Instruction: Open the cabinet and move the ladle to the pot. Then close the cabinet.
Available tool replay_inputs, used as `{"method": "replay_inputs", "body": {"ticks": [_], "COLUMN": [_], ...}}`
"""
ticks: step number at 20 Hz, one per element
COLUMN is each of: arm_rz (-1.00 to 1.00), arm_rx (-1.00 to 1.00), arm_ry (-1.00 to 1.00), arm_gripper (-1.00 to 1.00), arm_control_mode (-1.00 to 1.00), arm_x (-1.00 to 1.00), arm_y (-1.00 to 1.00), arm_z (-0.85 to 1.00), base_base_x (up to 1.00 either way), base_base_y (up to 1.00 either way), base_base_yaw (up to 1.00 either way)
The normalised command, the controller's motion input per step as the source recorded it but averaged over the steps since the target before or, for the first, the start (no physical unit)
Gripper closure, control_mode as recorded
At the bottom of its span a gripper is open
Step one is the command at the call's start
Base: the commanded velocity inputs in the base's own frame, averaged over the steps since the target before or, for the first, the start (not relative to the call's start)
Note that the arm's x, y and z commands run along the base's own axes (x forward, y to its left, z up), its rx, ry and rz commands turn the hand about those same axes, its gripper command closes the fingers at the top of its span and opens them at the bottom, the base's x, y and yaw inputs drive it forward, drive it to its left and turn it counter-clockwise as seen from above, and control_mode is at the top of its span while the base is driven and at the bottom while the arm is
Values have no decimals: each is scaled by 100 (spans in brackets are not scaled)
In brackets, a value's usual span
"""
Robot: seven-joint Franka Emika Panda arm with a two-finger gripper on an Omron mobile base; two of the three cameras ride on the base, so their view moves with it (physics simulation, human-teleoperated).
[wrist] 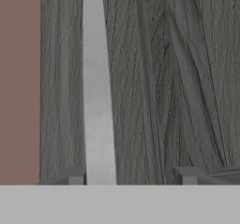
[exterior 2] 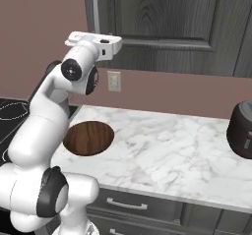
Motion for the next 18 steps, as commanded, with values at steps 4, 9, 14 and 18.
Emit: {"method": "replay_inputs", "body": {"ticks": [4, 9, 14, 18], "arm_rz": [0, 3, 8, 11], "arm_rx": [0, -1, -3, -3], "arm_ry": [0, 0, 0, 2], "arm_gripper": [100, 100, 100, 100], "arm_control_mode": [-100, -100, -100, -100], "arm_x": [3, 0, 0, 0], "arm_y": [3, 14, 19, 18], "arm_z": [-8, -6, -8, -9], "base_base_x": [0, 0, 0, 0], "base_base_y": [0, 0, 0, 0], "base_base_yaw": [0, 0, 0, 0]}}
